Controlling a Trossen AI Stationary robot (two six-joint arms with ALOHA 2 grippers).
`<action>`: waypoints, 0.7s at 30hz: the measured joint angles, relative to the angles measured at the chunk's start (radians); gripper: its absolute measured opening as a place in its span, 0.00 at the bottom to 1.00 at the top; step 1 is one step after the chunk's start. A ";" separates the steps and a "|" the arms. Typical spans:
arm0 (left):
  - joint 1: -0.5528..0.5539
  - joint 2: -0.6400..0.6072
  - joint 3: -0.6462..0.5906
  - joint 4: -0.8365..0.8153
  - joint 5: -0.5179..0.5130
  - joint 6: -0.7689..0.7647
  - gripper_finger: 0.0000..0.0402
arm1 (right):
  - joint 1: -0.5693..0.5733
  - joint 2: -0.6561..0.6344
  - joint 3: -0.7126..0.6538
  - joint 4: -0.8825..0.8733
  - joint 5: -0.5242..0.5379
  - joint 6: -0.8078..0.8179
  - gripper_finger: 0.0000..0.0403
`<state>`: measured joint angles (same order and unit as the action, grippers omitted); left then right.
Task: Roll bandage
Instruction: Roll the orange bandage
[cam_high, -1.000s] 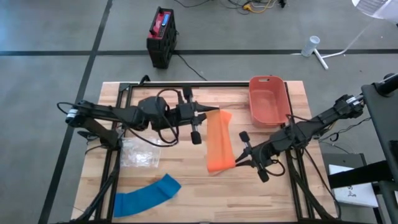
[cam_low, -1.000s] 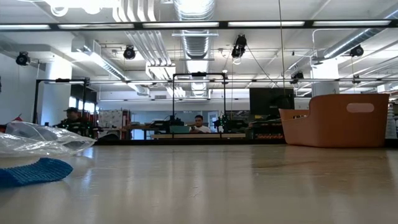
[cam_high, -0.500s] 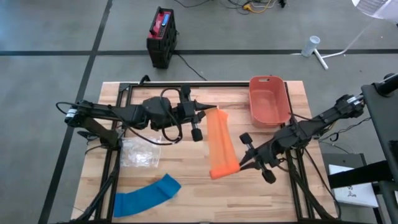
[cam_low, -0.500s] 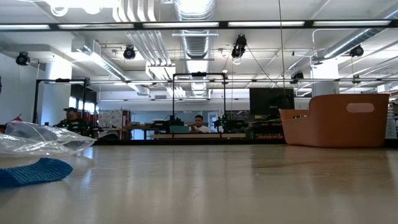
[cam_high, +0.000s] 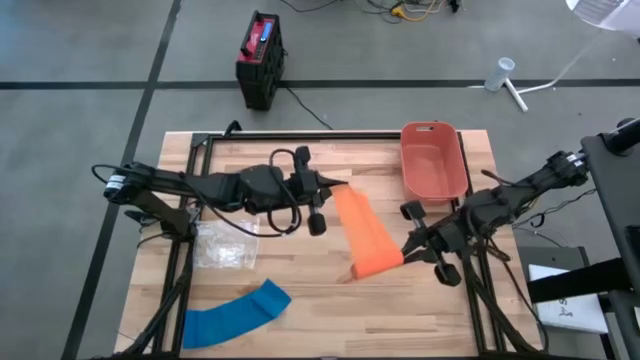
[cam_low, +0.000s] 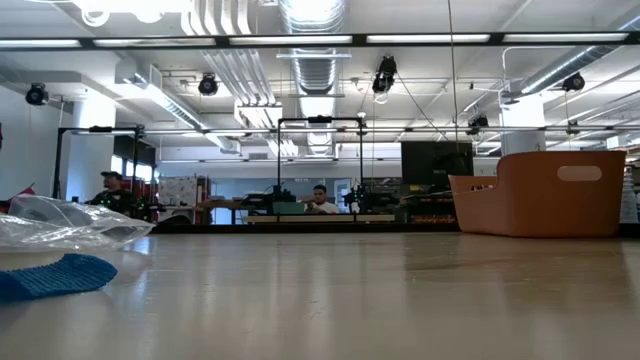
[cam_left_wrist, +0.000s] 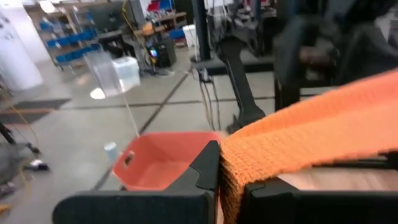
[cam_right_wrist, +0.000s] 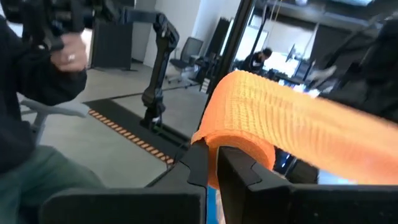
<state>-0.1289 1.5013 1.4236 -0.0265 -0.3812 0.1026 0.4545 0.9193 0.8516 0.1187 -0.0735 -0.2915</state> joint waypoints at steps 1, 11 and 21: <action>-0.001 0.000 -0.012 0.001 0.011 -0.017 0.00 | 0.000 -0.004 0.000 0.008 0.002 -0.009 0.02; -0.006 0.029 -0.234 0.283 0.187 -0.176 0.00 | -0.001 -0.013 0.000 0.156 0.094 -0.120 0.02; -0.040 0.092 -0.306 0.437 0.198 -0.236 0.00 | -0.001 -0.010 0.000 0.151 0.336 -0.216 0.02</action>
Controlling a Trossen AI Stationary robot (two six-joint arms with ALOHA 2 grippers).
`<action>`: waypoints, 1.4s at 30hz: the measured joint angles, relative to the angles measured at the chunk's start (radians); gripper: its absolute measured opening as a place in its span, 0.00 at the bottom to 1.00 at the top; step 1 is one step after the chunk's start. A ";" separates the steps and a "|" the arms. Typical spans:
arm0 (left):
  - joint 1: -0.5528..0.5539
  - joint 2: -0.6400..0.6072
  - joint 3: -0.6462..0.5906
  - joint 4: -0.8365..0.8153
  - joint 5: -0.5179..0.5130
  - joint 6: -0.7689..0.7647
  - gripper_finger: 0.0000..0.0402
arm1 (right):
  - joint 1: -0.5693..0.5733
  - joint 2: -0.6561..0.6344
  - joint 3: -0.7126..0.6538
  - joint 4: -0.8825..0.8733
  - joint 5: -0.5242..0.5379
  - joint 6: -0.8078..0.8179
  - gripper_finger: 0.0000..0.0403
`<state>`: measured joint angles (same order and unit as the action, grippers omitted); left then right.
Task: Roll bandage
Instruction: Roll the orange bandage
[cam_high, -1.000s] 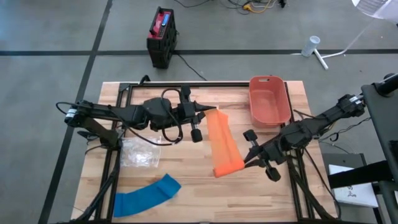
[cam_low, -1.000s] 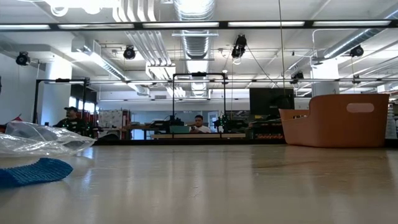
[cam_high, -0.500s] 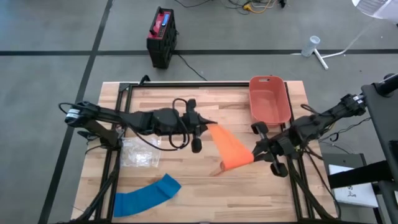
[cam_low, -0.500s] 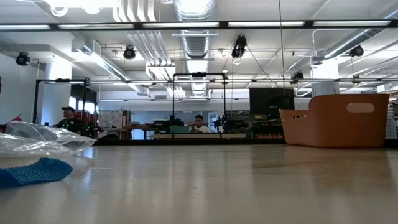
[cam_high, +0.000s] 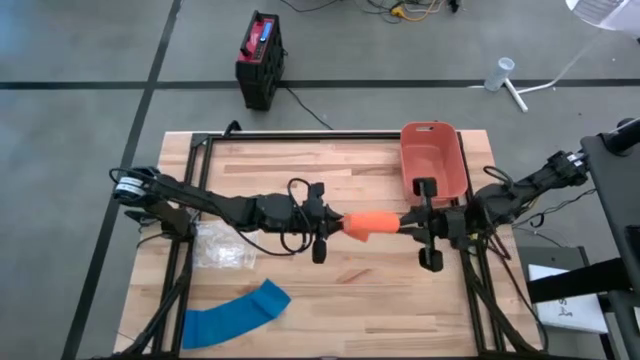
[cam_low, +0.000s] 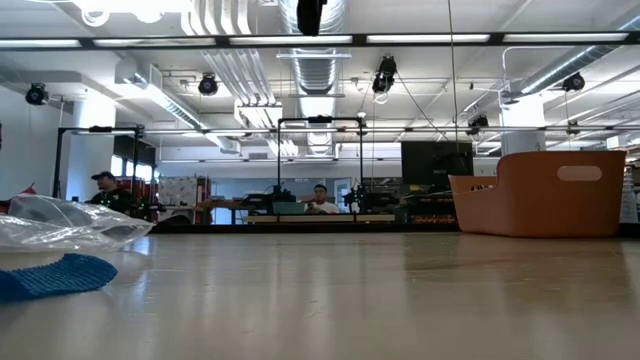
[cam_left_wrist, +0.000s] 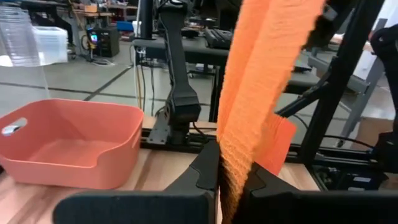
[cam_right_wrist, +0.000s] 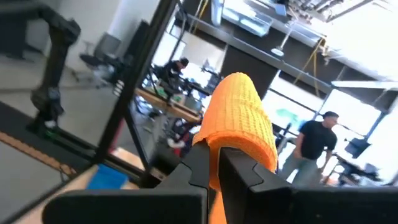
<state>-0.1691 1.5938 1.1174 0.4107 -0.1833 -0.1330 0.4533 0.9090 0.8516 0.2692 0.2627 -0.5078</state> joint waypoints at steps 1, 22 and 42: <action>-0.006 0.002 0.004 -0.002 0.000 0.000 0.00 | 0.000 0.002 0.000 -0.006 0.013 -0.012 0.02; -0.179 -0.007 0.051 -0.018 -0.122 -0.041 0.00 | -0.002 -0.009 0.001 -0.116 0.115 -0.088 0.02; -0.178 -0.009 0.052 0.032 -0.228 -0.043 0.00 | -0.002 0.009 0.001 -0.185 0.289 -0.133 0.02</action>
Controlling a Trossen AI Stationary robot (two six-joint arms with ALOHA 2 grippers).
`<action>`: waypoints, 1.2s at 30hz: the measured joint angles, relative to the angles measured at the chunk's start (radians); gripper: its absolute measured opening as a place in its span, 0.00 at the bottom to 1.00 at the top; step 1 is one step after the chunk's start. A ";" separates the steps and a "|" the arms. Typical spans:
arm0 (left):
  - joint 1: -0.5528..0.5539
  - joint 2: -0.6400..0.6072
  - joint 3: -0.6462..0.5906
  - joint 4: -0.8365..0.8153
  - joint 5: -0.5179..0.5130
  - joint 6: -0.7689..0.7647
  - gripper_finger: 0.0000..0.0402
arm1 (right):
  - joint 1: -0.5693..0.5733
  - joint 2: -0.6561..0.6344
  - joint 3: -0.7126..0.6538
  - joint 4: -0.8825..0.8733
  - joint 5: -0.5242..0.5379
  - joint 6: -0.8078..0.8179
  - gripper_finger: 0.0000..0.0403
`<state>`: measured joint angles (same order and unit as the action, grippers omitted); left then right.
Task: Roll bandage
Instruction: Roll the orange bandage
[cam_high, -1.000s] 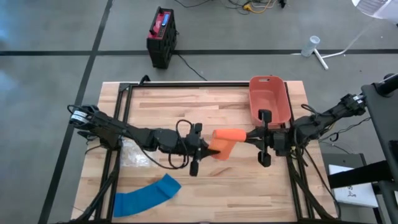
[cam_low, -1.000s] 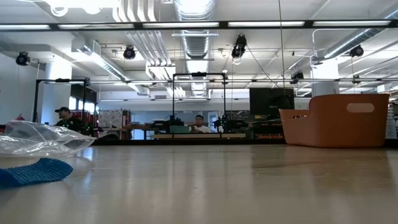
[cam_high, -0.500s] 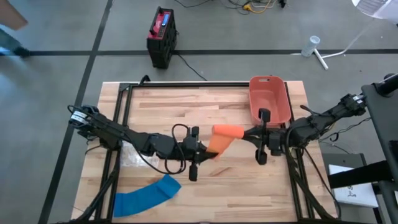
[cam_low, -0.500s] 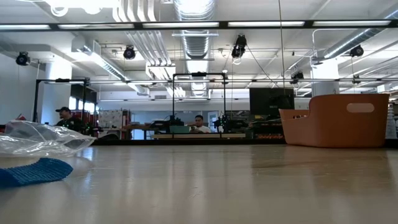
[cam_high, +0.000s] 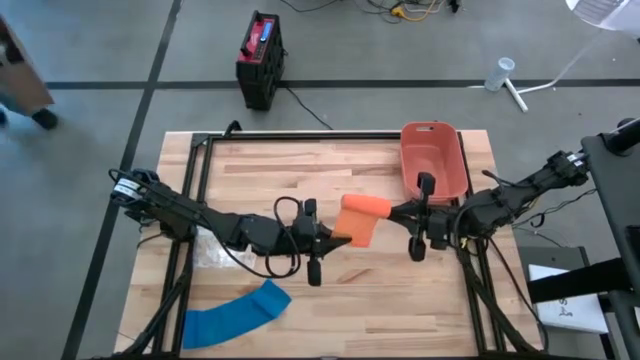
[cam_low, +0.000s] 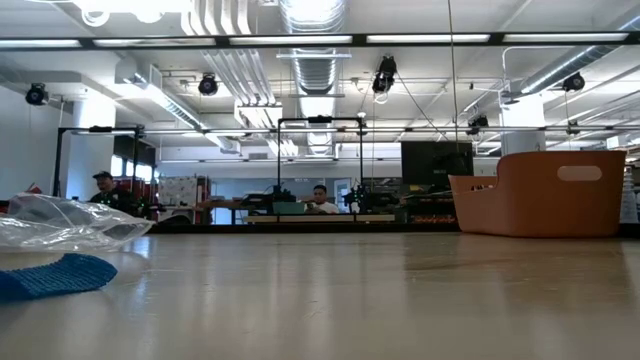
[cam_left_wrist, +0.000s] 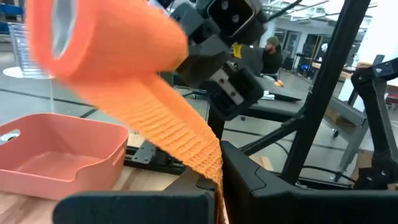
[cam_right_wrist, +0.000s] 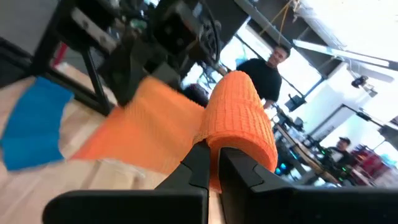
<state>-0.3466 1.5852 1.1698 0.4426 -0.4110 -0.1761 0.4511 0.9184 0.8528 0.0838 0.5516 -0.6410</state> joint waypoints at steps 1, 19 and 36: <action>0.000 0.000 0.000 0.004 0.000 0.000 0.00 | 0.000 0.000 0.000 -0.009 0.013 -0.002 0.02; 0.010 0.027 -0.002 0.258 0.056 -0.074 0.00 | -0.007 0.064 -0.002 -0.024 0.051 0.015 0.02; 0.021 0.019 -0.002 0.256 0.053 -0.069 0.00 | -0.011 0.129 -0.002 -0.047 0.041 0.074 0.02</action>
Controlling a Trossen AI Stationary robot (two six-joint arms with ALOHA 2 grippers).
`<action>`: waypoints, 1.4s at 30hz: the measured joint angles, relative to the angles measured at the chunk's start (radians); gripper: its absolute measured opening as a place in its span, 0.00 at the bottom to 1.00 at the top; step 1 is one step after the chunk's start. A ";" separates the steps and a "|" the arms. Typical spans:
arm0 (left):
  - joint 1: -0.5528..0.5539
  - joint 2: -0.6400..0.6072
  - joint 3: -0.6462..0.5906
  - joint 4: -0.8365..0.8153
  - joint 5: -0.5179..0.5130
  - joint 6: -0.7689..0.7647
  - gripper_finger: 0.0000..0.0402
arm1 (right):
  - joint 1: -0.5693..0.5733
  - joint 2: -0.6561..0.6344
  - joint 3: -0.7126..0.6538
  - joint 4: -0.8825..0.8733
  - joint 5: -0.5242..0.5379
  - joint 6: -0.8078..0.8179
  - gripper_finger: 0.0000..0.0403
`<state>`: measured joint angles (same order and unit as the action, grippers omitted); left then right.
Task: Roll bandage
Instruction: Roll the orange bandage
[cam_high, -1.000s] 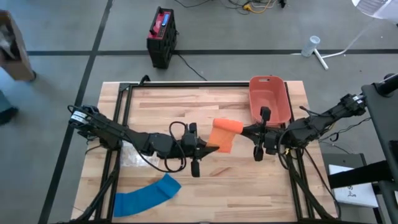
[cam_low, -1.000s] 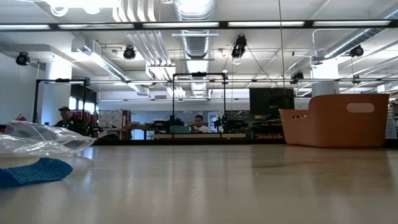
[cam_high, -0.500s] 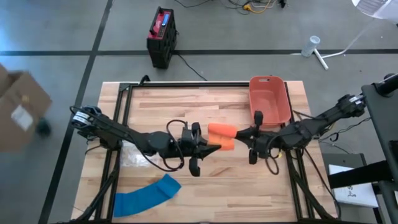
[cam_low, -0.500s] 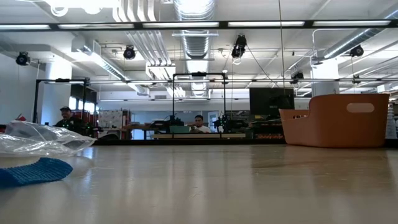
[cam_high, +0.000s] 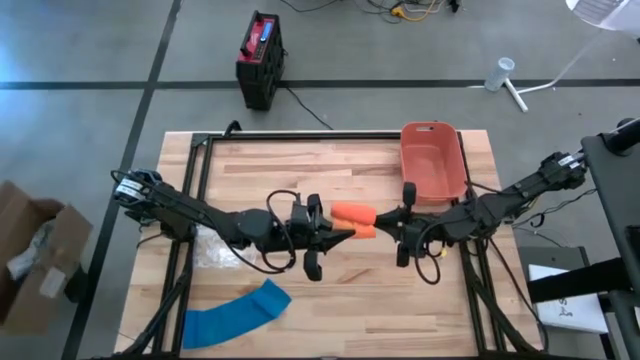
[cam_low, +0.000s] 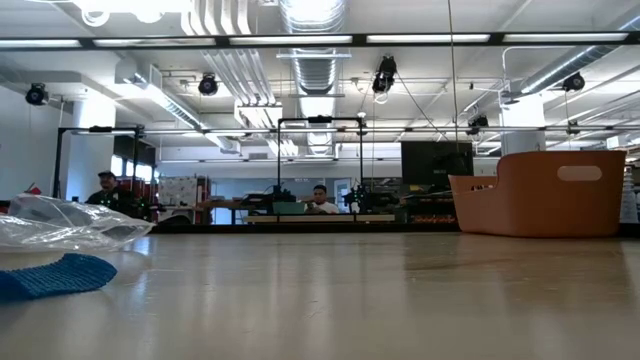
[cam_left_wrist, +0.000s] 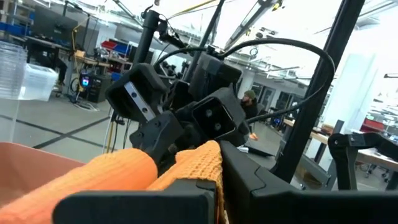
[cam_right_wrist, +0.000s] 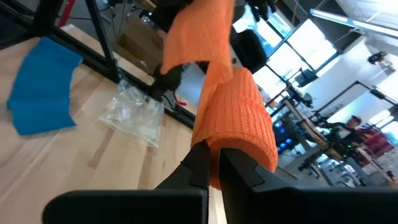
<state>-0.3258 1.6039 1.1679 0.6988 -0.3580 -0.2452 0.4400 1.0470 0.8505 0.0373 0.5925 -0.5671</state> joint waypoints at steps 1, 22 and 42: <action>0.002 0.000 0.000 0.000 0.000 0.000 0.00 | 0.000 0.000 0.000 -0.003 -0.012 0.007 0.02; 0.017 -0.002 0.000 -0.094 -0.097 0.069 0.47 | 0.000 0.000 0.000 -0.089 -0.198 0.171 0.02; -0.018 -0.005 0.001 -0.286 -0.060 0.263 0.67 | 0.000 -0.029 0.000 -0.089 -0.247 0.308 0.02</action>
<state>-0.3439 1.5993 1.1687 0.4128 -0.4180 0.0180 0.4404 1.0175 0.8501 -0.0517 0.3458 -0.2591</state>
